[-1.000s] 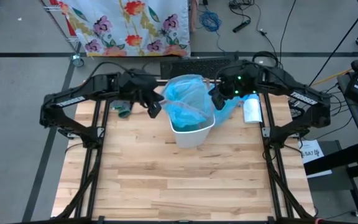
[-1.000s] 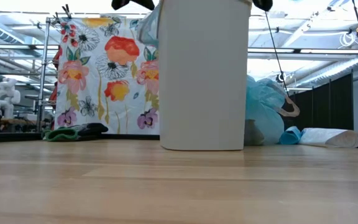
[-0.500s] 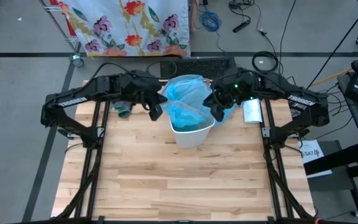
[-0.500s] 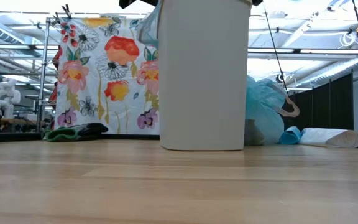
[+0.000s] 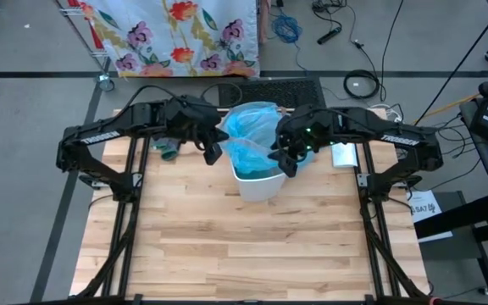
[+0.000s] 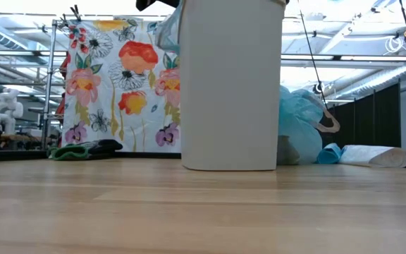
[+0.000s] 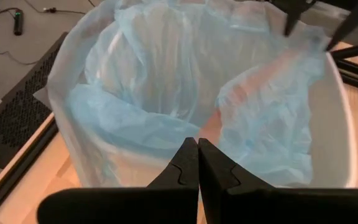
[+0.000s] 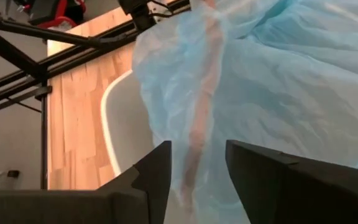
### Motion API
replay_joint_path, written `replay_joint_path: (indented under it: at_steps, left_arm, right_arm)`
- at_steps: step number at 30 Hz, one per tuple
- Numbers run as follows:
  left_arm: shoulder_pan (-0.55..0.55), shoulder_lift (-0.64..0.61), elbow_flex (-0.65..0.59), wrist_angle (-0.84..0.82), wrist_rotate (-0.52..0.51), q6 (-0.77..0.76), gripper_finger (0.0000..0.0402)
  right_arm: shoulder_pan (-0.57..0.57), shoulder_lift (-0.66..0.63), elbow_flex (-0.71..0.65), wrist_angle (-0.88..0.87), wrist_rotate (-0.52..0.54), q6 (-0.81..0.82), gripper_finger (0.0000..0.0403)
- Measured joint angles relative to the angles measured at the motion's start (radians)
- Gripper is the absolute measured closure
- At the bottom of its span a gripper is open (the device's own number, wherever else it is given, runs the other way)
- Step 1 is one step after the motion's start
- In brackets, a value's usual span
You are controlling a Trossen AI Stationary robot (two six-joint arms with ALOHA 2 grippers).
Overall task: Place trash/remove bag and relplace
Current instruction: Insert the new blue trash bag into the trash bin
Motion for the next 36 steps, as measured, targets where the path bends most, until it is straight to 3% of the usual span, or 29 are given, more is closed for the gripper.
replay_joint_path:
  at_steps: [5,9,11,22,28,36]
  left_arm:
    - [-0.017,-0.001,0.0,0.001,0.001,0.0,0.0401]
    - [-0.035,-0.001,0.0,0.0,0.001,-0.004,0.0401]
    - [-0.043,-0.001,0.0,0.0,-0.001,-0.023,0.0401]
    - [-0.087,-0.003,0.0,0.001,-0.002,-0.026,0.0401]
    - [-0.123,-0.034,0.0,0.032,0.067,-0.019,0.0401]
    - [-0.211,-0.044,0.0,0.036,0.128,-0.017,0.0401]
  right_arm:
    - [0.0,0.017,0.0,0.003,-0.002,0.003,0.0286]
    - [0.025,0.02,0.0,0.032,-0.017,-0.031,0.0373]
    - [0.046,0.02,0.0,0.059,-0.018,-0.039,0.0392]
    - [0.205,0.064,0.001,0.13,-0.025,0.08,0.0402]
    - [0.253,0.133,0.001,0.16,-0.018,0.218,0.0402]
    - [0.294,0.227,0.007,0.153,0.098,0.321,0.0403]
